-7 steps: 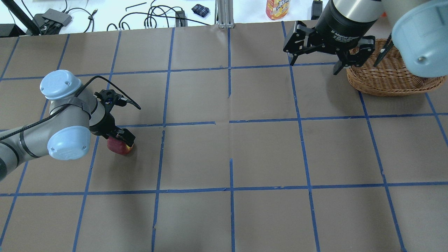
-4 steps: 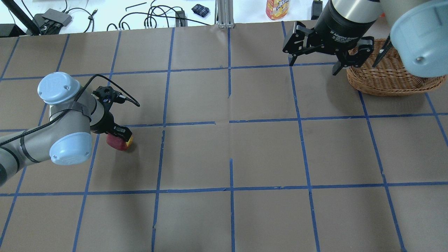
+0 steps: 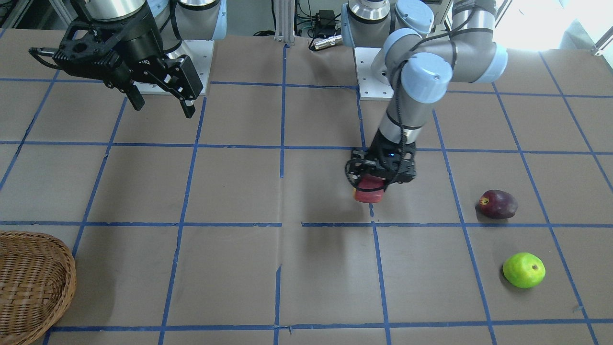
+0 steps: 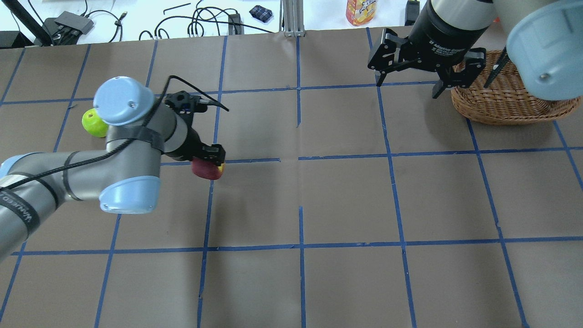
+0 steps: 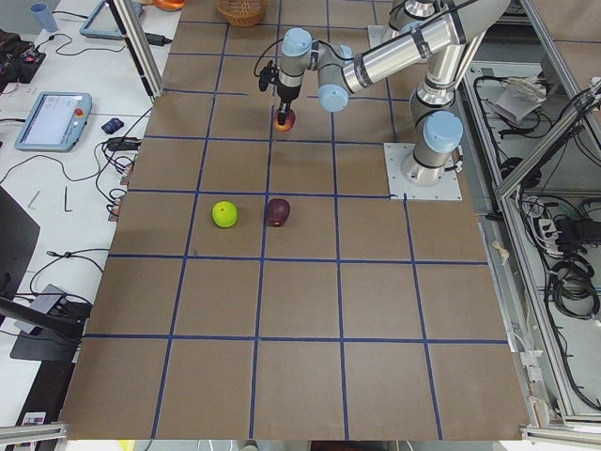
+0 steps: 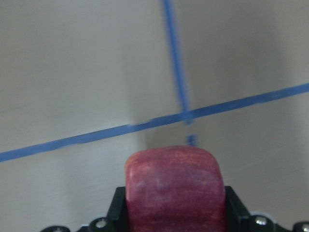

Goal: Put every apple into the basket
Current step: 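Carry the red apple with the left gripper to the table center and release, then withdraw the left gripper back toward the dark purple apple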

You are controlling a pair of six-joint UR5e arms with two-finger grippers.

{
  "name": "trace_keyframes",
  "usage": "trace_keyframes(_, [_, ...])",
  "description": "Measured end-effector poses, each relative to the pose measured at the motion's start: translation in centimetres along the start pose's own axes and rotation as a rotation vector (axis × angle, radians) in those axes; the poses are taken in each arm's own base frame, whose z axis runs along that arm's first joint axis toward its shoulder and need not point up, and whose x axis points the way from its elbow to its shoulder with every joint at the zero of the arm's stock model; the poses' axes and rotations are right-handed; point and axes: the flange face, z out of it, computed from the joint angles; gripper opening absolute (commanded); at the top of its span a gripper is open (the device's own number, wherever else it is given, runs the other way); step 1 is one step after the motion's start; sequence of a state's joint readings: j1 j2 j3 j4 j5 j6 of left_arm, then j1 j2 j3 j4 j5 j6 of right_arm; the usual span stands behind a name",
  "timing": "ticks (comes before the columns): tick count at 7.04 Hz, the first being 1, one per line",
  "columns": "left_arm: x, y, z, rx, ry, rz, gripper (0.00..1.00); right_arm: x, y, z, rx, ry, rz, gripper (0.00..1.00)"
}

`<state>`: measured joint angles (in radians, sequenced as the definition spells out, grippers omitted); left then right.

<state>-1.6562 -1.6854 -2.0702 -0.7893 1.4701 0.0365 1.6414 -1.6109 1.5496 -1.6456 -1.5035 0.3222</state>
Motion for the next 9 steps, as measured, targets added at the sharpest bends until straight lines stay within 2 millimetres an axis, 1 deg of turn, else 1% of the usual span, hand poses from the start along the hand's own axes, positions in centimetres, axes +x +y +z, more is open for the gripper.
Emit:
trace_keyframes(1, [5.7,0.5,0.8,0.000,0.047,-0.085,0.00,0.0,0.0,0.0,0.001,0.001,0.000,1.00])
trace_keyframes(2, [9.9,1.3,2.1,-0.008,0.096,-0.143,0.00,-0.1,0.0,0.0,0.001,0.001,-0.001,1.00])
trace_keyframes(3, [12.9,2.0,4.0,-0.020,0.132,-0.170,0.07,-0.1,0.0,0.0,0.001,0.002,-0.003,1.00])
trace_keyframes(4, [15.0,2.8,5.9,-0.031,0.149,-0.173,0.74,-0.1,0.0,0.0,0.000,0.002,-0.004,1.00])
trace_keyframes(5, [16.8,3.4,7.2,-0.026,0.163,-0.188,1.00,-0.2,0.0,0.0,-0.001,0.003,-0.005,1.00])
trace_keyframes(6, [17.7,3.4,8.1,-0.009,0.176,-0.216,1.00,-0.2,0.0,0.0,-0.002,0.003,-0.006,1.00])
trace_keyframes(7, [17.9,3.0,8.2,0.019,0.188,-0.228,1.00,-0.2,0.1,0.1,-0.004,0.004,-0.006,1.00])
trace_keyframes(8, [17.1,1.9,7.0,0.059,0.214,-0.246,1.00,-0.1,0.1,0.2,-0.004,0.004,-0.006,1.00])
trace_keyframes(9, [14.6,0.1,5.4,0.083,0.248,-0.278,1.00,-0.1,0.3,0.2,-0.006,0.002,-0.006,1.00])
